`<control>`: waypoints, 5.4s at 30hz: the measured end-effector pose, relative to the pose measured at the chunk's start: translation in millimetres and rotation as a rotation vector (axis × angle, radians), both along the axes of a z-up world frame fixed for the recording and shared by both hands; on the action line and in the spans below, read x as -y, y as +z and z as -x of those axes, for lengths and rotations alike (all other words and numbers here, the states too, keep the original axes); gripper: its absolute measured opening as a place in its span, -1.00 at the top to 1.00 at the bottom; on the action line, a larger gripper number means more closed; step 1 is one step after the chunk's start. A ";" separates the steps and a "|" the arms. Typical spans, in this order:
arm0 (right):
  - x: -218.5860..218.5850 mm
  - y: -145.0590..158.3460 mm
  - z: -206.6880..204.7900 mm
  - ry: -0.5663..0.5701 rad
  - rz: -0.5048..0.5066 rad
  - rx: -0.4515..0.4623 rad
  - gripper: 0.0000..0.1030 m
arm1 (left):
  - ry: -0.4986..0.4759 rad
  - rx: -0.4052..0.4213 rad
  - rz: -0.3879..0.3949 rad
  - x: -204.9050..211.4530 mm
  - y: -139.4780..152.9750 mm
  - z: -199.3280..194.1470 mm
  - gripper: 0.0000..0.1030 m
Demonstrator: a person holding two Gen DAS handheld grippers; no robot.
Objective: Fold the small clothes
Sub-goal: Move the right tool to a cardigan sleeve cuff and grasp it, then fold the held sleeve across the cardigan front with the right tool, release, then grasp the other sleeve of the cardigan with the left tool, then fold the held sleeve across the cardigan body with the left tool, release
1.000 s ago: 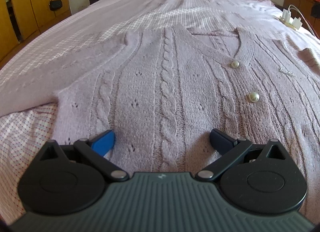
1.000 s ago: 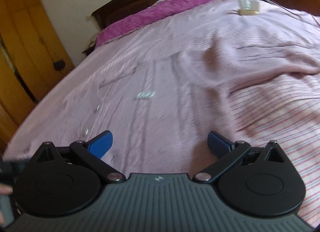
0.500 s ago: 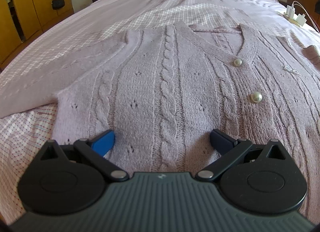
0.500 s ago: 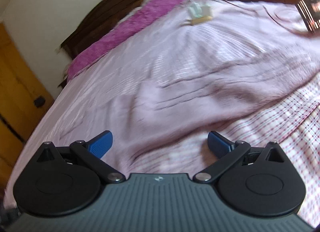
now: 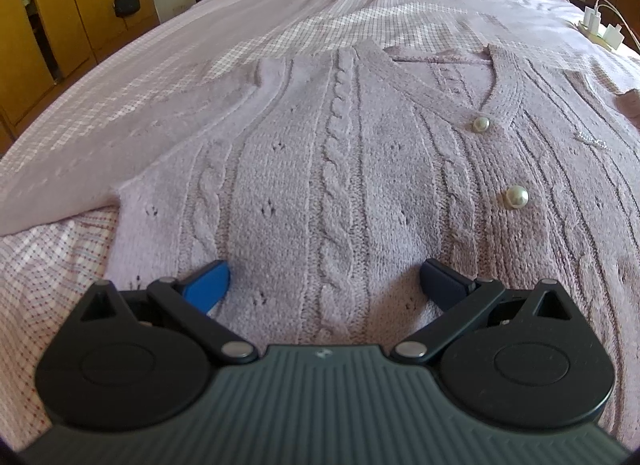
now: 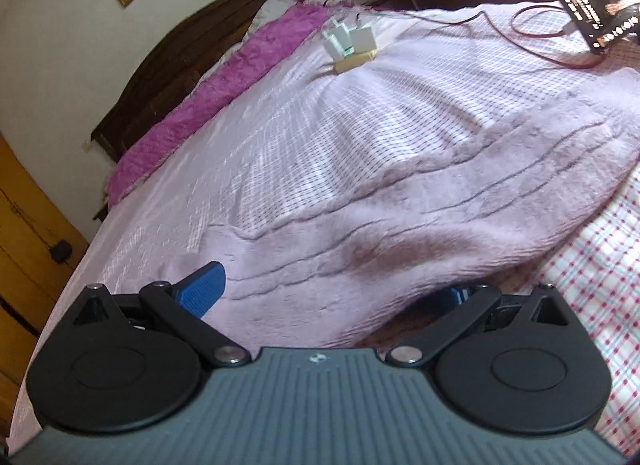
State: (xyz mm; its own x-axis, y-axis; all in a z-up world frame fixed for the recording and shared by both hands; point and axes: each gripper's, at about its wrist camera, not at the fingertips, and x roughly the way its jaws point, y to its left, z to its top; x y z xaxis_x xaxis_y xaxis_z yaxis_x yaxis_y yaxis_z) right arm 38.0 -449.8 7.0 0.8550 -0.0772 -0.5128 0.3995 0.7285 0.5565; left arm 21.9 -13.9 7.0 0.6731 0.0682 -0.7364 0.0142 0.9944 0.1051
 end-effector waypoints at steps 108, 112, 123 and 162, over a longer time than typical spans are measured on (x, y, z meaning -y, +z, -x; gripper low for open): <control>-157.3 89.5 51.2 0.187 -0.038 0.058 -0.58 | -0.615 0.138 0.010 141.1 50.4 4.2 -0.67; -146.1 81.1 56.2 0.144 -0.093 0.054 -0.58 | -0.691 0.098 0.040 169.0 41.8 -0.4 -0.25; -126.2 63.6 66.5 0.095 -0.150 0.050 -0.59 | -0.779 0.171 -0.028 215.3 28.9 2.1 -0.10; -134.0 51.5 75.2 0.070 -0.187 0.057 -0.59 | -0.645 0.323 0.110 176.9 77.9 -20.9 0.82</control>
State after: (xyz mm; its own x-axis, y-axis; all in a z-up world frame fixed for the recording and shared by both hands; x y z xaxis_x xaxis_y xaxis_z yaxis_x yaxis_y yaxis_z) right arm -37.2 -315.8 58.4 0.8830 0.0760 -0.4632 0.3153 0.6351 0.7052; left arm 42.7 -190.8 84.9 0.7393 -0.4786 -0.4737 0.5862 0.8036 0.1030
